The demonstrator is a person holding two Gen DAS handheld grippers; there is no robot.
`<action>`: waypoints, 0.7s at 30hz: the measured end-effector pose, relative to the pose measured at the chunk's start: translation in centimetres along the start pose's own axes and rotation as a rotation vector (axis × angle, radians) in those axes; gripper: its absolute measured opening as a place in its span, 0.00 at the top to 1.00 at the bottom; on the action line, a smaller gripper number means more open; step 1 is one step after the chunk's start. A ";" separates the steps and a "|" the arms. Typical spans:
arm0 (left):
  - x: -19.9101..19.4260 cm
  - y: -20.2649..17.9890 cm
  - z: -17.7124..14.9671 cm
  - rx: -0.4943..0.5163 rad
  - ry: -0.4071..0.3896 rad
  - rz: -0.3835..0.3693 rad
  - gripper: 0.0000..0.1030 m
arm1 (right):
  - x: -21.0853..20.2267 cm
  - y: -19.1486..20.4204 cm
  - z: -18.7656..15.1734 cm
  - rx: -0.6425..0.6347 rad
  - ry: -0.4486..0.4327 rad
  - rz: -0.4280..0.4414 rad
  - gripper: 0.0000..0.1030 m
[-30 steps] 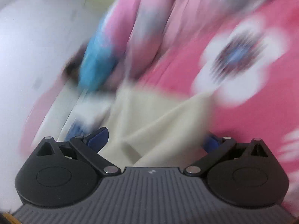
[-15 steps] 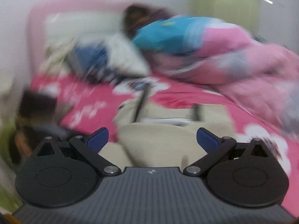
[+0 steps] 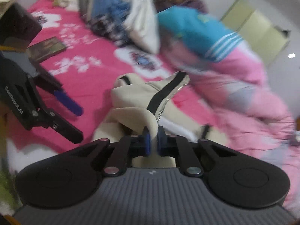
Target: Fold clothes
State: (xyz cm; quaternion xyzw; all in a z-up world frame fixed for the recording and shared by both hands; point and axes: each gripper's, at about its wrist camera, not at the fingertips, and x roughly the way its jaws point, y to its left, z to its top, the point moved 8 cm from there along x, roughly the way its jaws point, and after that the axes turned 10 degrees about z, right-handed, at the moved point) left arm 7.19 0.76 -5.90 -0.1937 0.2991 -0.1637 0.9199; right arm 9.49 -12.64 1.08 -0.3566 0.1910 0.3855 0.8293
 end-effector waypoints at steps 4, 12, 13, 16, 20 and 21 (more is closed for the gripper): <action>0.5 0.0 0.4 -0.024 -0.004 0.013 0.21 | -1.6 -3.0 -0.4 0.054 -0.043 -0.146 0.95; 2.7 -1.0 1.2 -0.025 0.000 0.028 0.21 | -4.3 -15.1 -6.7 0.427 -0.108 -0.420 0.95; 3.1 -1.2 1.5 -0.012 -0.007 0.033 0.21 | -4.5 -16.5 -7.9 0.496 -0.115 -0.434 0.95; 4.8 -1.5 2.8 0.023 -0.025 0.074 0.21 | -4.7 -16.8 -10.7 0.577 -0.129 -0.382 0.95; 7.8 -1.4 4.3 0.014 -0.013 0.127 0.21 | -6.4 -15.1 -11.9 0.529 -0.174 -0.334 0.94; 8.6 -1.4 4.7 0.011 -0.010 0.139 0.21 | -6.9 -14.5 -12.0 0.507 -0.185 -0.325 0.94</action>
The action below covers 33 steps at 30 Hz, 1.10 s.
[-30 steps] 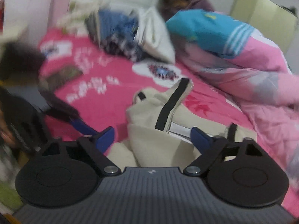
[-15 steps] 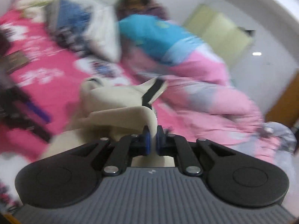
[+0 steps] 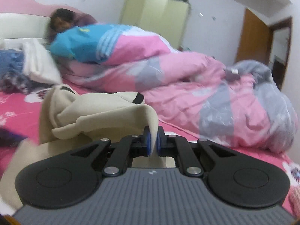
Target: Fold clothes
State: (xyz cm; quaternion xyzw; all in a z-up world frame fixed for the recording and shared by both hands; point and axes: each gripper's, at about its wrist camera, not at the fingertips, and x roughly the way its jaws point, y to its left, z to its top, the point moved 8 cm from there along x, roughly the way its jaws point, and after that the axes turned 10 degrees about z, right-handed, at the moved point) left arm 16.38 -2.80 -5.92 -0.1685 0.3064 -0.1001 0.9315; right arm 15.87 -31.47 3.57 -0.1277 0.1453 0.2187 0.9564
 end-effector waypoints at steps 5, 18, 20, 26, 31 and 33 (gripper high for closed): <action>2.6 -0.4 0.6 0.011 0.004 0.044 0.21 | -1.7 3.0 -1.9 -0.119 0.054 0.041 0.94; 3.2 0.8 -0.5 0.005 0.035 0.044 0.21 | -5.8 -9.0 0.0 0.359 -0.219 -0.075 0.96; 3.1 0.9 -0.5 0.010 0.036 0.040 0.21 | -7.1 -12.8 0.6 0.432 -0.290 -0.138 0.96; 2.9 1.2 -0.5 0.014 0.039 0.027 0.21 | -8.7 -22.7 1.2 0.553 -0.388 -0.337 0.96; 2.6 1.5 -0.7 0.013 0.045 0.030 0.21 | -5.7 -27.6 -2.6 0.612 -0.323 -0.456 0.96; 2.5 1.6 -0.8 0.016 0.048 0.034 0.21 | -3.1 -28.6 -6.0 0.649 -0.241 -0.491 0.96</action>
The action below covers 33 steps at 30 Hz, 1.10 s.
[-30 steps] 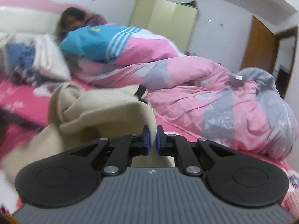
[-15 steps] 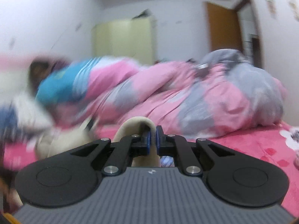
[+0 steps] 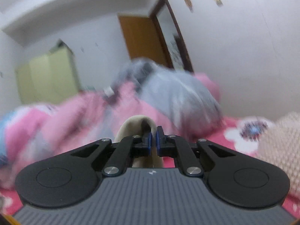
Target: Fold clothes
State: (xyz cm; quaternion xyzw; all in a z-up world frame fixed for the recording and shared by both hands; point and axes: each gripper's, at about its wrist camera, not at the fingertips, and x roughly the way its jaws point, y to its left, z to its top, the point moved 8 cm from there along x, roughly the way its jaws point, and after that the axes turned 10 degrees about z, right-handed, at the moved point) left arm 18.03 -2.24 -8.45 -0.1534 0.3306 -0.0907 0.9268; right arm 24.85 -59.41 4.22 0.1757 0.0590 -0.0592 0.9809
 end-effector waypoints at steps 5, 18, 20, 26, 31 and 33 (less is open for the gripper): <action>-0.6 0.1 0.0 0.015 0.001 0.005 0.21 | 4.4 -4.9 -10.3 0.097 0.302 -0.148 0.91; -6.2 0.3 -0.5 0.021 -0.050 -0.069 0.16 | -12.5 -2.0 -8.6 0.336 0.302 0.011 0.49; -6.9 -0.5 -1.4 0.040 -0.023 -0.105 0.15 | -15.3 0.6 -7.9 0.376 0.299 0.119 0.49; -7.9 -4.8 -4.0 0.155 0.022 -0.204 0.15 | -19.5 9.1 -9.9 0.441 0.333 0.429 0.49; -6.5 -7.8 -6.4 0.314 0.056 -0.142 0.30 | -17.3 14.2 -17.9 0.343 0.462 0.459 0.50; -5.6 -7.9 -7.3 0.354 0.080 -0.091 0.38 | -16.3 15.7 -20.6 0.302 0.492 0.452 0.51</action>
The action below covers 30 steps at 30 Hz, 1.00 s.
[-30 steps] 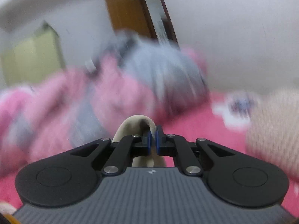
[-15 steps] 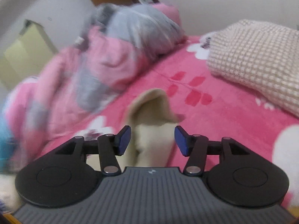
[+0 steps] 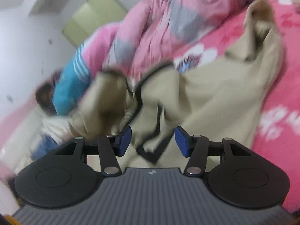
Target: Fold clothes
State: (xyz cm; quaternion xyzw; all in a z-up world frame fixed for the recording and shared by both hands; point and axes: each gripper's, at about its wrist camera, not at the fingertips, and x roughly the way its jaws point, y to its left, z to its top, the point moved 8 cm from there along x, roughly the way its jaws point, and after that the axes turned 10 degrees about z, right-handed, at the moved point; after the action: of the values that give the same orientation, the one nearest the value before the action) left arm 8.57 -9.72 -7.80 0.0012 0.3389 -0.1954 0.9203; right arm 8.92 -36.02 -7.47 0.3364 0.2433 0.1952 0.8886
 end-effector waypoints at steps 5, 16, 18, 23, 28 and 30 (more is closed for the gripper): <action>0.7 0.1 -1.3 0.059 -0.003 0.079 0.60 | 2.8 -1.4 -1.8 -0.053 -0.031 -0.049 0.52; -2.9 1.1 1.2 0.118 -0.196 0.263 0.88 | 0.9 1.9 -0.9 -0.184 -0.105 -0.008 0.67; -3.8 2.5 2.3 0.105 -0.233 0.310 0.88 | 1.9 1.6 -1.7 -0.204 -0.067 -0.027 0.68; -6.7 8.6 6.4 0.060 -0.303 0.464 0.88 | 3.6 -0.4 -2.8 -0.144 -0.040 -0.055 0.71; -8.8 15.4 11.8 0.079 -0.346 0.647 0.88 | 4.0 -0.7 -2.7 -0.158 -0.039 -0.056 0.71; -8.8 17.7 13.9 0.084 -0.348 0.705 0.89 | 3.9 -0.8 -2.9 -0.162 -0.043 -0.049 0.71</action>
State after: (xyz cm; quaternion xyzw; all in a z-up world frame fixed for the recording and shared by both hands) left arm 17.55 7.86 6.11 0.1221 0.1482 0.1218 0.9738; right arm 10.62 -33.16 -11.08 0.2615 0.2159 0.1853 0.9223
